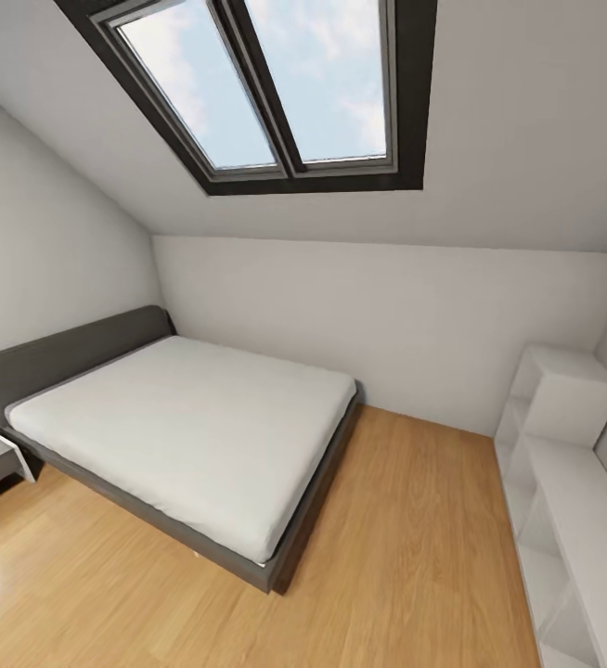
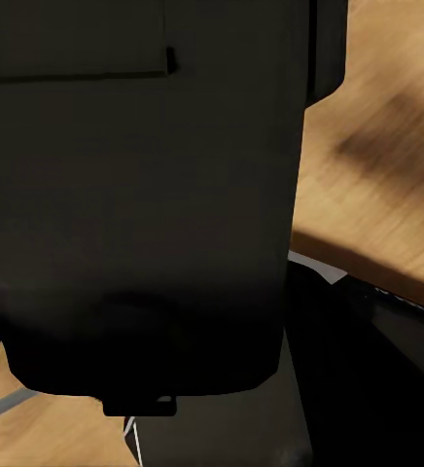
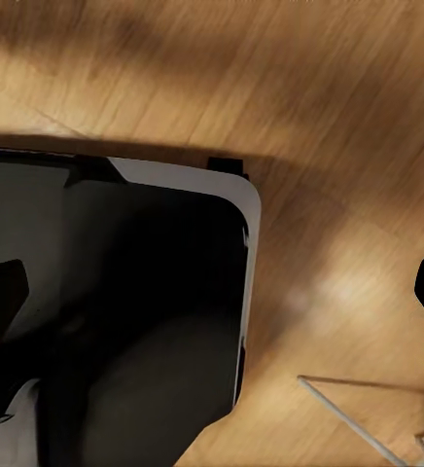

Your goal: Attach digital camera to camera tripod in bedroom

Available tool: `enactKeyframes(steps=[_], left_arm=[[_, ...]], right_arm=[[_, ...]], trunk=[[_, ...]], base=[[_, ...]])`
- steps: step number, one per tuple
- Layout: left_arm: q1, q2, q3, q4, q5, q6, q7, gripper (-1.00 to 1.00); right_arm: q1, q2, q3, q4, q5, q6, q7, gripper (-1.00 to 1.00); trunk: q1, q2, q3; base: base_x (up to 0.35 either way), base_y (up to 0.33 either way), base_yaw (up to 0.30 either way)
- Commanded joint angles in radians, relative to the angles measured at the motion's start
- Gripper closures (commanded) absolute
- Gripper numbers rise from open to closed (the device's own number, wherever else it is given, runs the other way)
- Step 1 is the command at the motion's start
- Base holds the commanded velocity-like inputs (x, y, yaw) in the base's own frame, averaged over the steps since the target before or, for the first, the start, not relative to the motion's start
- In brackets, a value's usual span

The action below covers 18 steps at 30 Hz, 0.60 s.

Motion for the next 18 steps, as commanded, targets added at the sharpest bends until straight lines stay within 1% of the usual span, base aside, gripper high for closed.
enactKeyframes(steps=[1, 9, 15, 18], left_arm=[[0.000, 0.000, -0.009, -0.001, 0.006, -0.001, 0.004, 1.00], [0.000, -0.001, -0.005, 0.000, 0.013, 0.000, 0.004, 1.00], [0.000, -0.018, -0.001, 0.002, 0.017, 0.004, 0.004, 1.00], [0.000, -0.021, 0.000, 0.003, 0.019, 0.006, 0.004, 1.00]], right_arm=[[-0.001, -0.001, -0.008, 0.002, 0.008, -0.005, 0.002, -1.00], [-0.001, -0.001, -0.007, 0.002, 0.009, -0.006, 0.002, -1.00], [-0.001, -0.001, -0.007, 0.002, 0.009, -0.006, 0.002, -1.00], [-0.001, -0.001, -0.007, 0.002, 0.009, -0.005, 0.002, -1.00]], trunk=[[0.000, -0.001, 0.000], [0.000, -0.001, 0.000], [0.000, -0.001, 0.000], [0.000, -0.001, 0.000]], base=[[0.000, 0.000, 0.009], [0.000, 0.000, 0.004], [0.000, 0.000, 0.000], [0.000, 0.000, 0.000]])
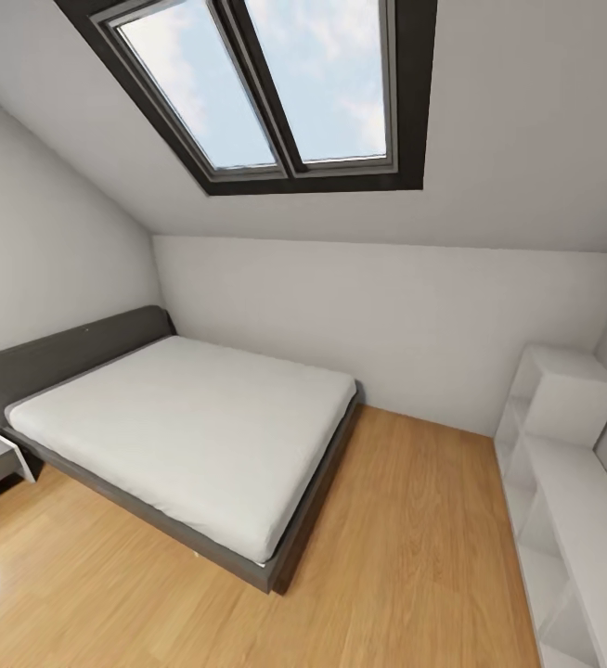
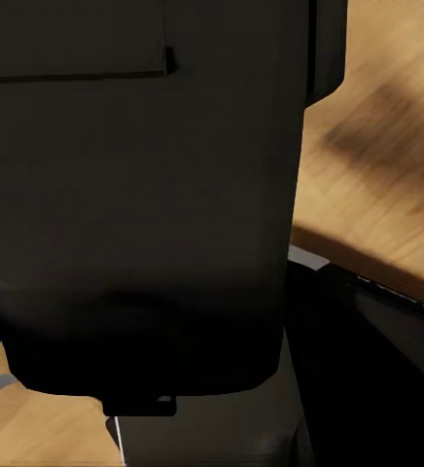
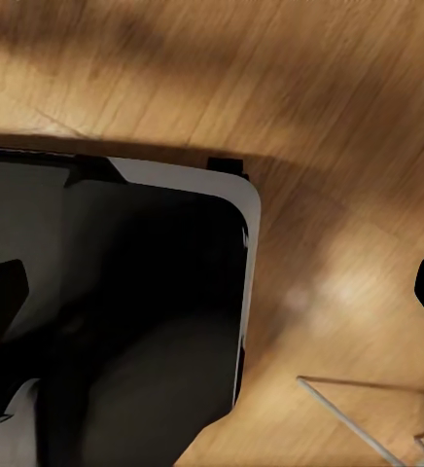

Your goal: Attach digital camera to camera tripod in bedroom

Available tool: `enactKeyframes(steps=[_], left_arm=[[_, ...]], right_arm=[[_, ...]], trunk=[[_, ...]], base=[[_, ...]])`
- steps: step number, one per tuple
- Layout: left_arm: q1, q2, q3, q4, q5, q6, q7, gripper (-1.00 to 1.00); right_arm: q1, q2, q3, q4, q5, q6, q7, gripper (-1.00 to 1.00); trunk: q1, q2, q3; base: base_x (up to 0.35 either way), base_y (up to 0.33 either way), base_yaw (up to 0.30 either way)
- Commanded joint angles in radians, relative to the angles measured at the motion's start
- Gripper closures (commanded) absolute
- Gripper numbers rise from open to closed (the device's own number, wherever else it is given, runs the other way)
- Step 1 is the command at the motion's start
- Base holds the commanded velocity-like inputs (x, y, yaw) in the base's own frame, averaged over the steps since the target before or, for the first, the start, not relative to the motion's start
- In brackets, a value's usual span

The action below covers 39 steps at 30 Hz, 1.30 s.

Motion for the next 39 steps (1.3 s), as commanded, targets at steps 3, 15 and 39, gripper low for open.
enactKeyframes(steps=[3, 15, 39], left_arm=[[0.000, 0.000, -0.009, 0.001, 0.007, -0.001, 0.003, 1.00], [0.000, 0.004, -0.008, 0.002, 0.009, 0.000, 0.002, 1.00], [0.000, 0.008, -0.008, 0.004, 0.141, -0.004, 0.004, 1.00]], right_arm=[[-0.001, -0.001, -0.008, 0.002, 0.008, -0.004, 0.002, -1.00], [-0.001, 0.000, -0.008, 0.002, 0.008, -0.004, 0.003, -1.00], [-0.001, -0.001, -0.008, 0.002, 0.008, -0.005, -0.007, -1.00]], trunk=[[0.000, -0.001, 0.000], [0.000, -0.001, 0.000], [0.000, -0.001, 0.000]], base=[[0.048, 0.000, 0.000], [0.259, 0.000, 0.000], [0.175, 0.000, 0.201]])
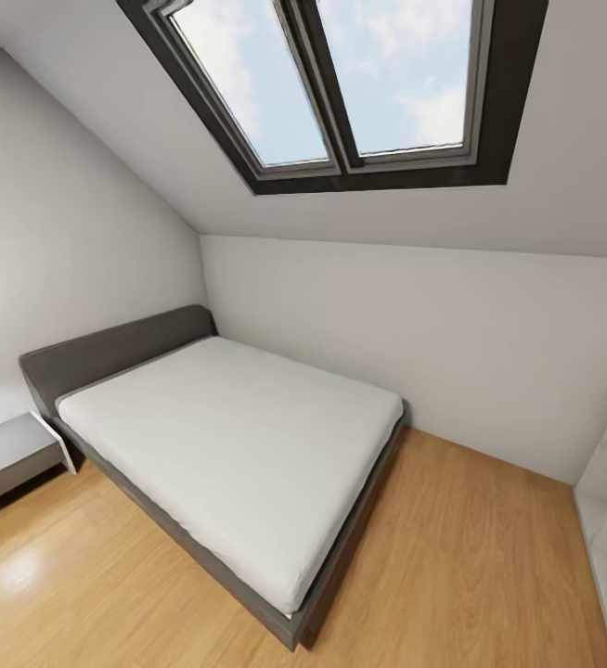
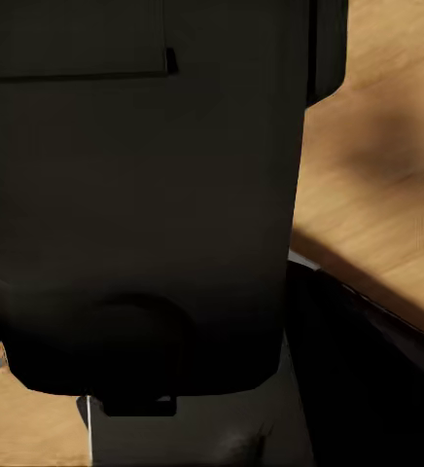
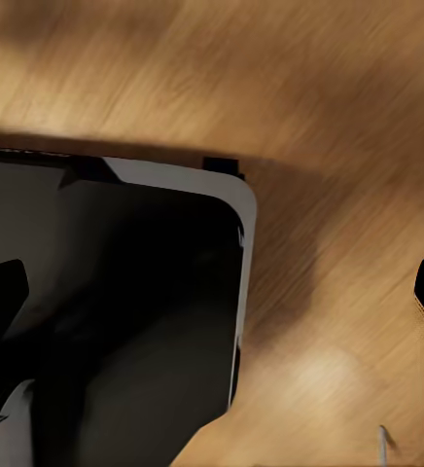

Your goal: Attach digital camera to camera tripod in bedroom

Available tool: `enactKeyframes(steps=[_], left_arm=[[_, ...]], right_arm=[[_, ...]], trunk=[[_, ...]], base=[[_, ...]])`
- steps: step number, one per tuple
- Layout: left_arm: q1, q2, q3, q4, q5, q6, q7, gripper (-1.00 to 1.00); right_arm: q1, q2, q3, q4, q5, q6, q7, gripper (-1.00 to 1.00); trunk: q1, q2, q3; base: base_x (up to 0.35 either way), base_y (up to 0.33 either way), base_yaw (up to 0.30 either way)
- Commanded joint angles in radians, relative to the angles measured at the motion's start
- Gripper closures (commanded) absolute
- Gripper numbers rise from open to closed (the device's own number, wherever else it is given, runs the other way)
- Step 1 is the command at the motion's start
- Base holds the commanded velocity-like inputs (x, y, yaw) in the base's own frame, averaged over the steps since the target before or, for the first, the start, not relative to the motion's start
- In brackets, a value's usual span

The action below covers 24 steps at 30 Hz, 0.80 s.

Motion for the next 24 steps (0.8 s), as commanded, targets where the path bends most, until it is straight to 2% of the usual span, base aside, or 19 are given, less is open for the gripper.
enactKeyframes(steps=[1, 2, 4, 5, 13, 24], left_arm=[[0.000, 0.000, -0.010, 0.000, 0.023, 0.000, 0.003, 1.00], [0.000, 0.001, -0.010, 0.000, 0.040, 0.001, 0.003, 1.00], [0.000, 0.002, -0.010, 0.000, 0.097, 0.003, 0.003, 1.00], [0.000, 0.005, -0.010, 0.000, 0.122, 0.003, 0.003, 1.00], [0.000, 0.007, -0.010, 0.000, 0.148, -0.003, 0.004, 1.00], [0.000, 0.007, -0.010, 0.000, 0.148, -0.003, 0.005, 1.00]], right_arm=[[-0.001, -0.001, -0.008, 0.002, 0.008, -0.005, 0.000, -1.00], [-0.001, -0.001, -0.008, 0.002, 0.008, -0.005, -0.002, -1.00], [-0.001, -0.001, -0.004, 0.001, 0.009, -0.005, -0.011, -1.00], [-0.001, -0.002, 0.012, 0.001, 0.019, -0.005, -0.015, -1.00], [-0.001, -0.001, 0.099, 0.002, 0.061, -0.014, -0.024, -1.00], [-0.001, -0.001, 0.102, 0.002, 0.062, -0.017, -0.025, -1.00]], trunk=[[0.000, -0.001, 0.000], [0.000, -0.001, 0.000], [0.000, -0.001, 0.000], [0.000, -0.001, 0.000], [0.000, -0.001, 0.000], [0.000, -0.001, 0.000]], base=[[0.007, 0.000, 0.278], [0.005, 0.000, 0.278], [0.003, 0.000, 0.279], [0.001, 0.000, 0.279], [0.000, 0.000, 0.279], [0.000, 0.000, 0.279]])
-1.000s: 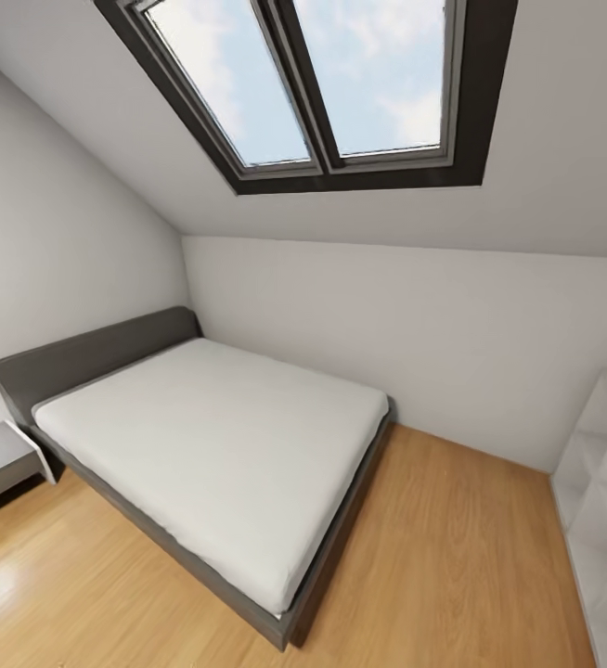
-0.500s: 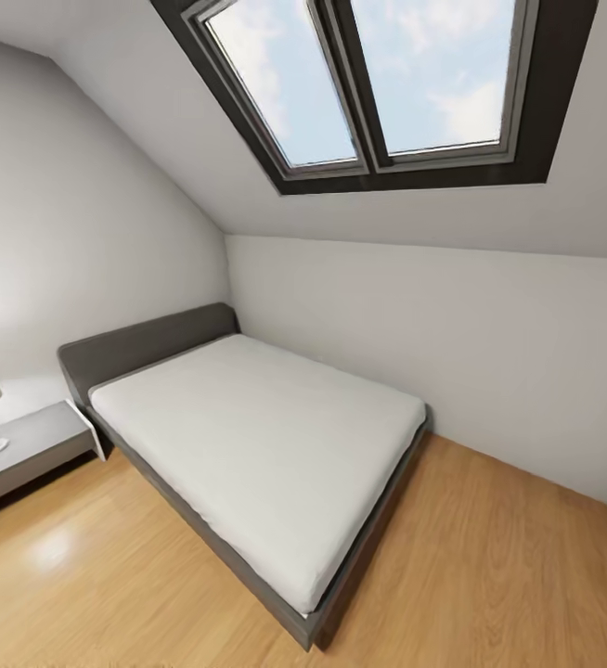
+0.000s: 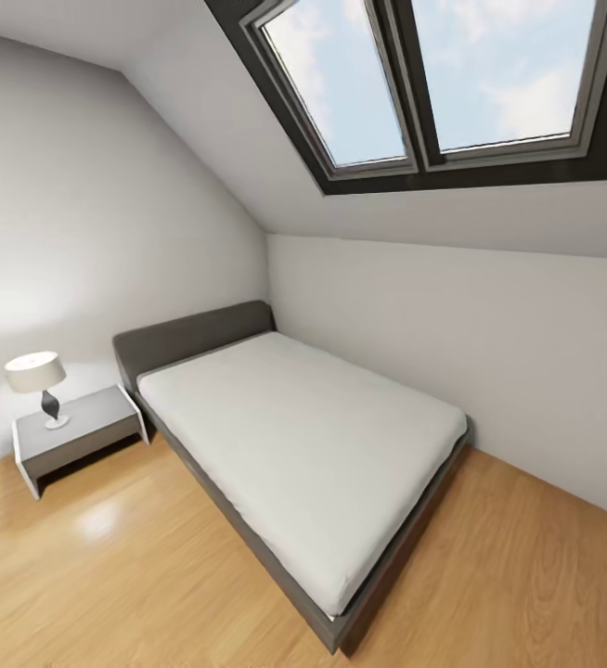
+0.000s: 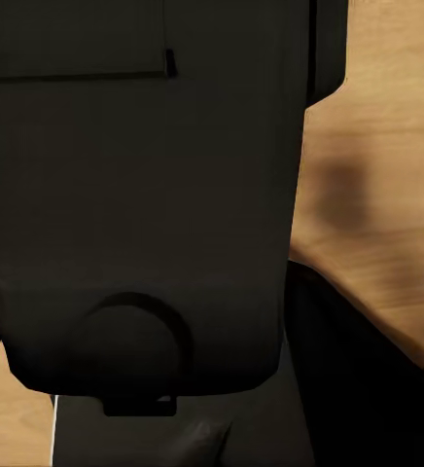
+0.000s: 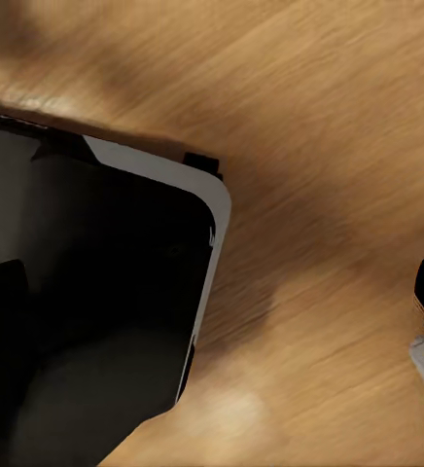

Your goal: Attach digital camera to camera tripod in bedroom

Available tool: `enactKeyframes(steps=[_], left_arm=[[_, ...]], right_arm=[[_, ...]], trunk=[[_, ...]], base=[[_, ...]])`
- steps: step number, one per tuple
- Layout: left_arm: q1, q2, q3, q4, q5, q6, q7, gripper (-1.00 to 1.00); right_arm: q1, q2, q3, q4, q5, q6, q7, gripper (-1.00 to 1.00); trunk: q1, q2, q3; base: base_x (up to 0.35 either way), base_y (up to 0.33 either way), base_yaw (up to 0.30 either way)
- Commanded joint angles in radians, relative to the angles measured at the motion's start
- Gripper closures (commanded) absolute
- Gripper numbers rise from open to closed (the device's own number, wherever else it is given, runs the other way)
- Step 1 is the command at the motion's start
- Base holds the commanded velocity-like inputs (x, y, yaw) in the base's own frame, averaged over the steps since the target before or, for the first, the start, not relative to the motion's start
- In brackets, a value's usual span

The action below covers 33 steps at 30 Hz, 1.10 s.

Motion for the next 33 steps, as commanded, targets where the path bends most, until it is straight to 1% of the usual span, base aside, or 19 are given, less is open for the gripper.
enactKeyframes(steps=[1, 19, 33], left_arm=[[0.000, 0.000, -0.009, 0.000, 0.006, -0.001, 0.003, 1.00], [0.000, 0.000, -0.010, 0.000, 0.004, 0.001, 0.002, 1.00], [0.000, -0.002, -0.010, -0.002, -0.004, 0.004, 0.002, 1.00]], right_arm=[[-0.001, -0.001, -0.008, 0.002, 0.007, -0.005, 0.002, -1.00], [-0.001, -0.001, -0.008, 0.003, 0.007, -0.004, 0.002, -1.00], [-0.001, -0.001, -0.008, 0.003, 0.007, -0.004, 0.002, -1.00]], trunk=[[0.000, -0.001, 0.000], [0.000, -0.001, 0.000], [0.000, -0.001, 0.000]], base=[[0.000, 0.000, 0.279], [0.012, 0.000, 0.279], [0.298, 0.000, 0.279]])
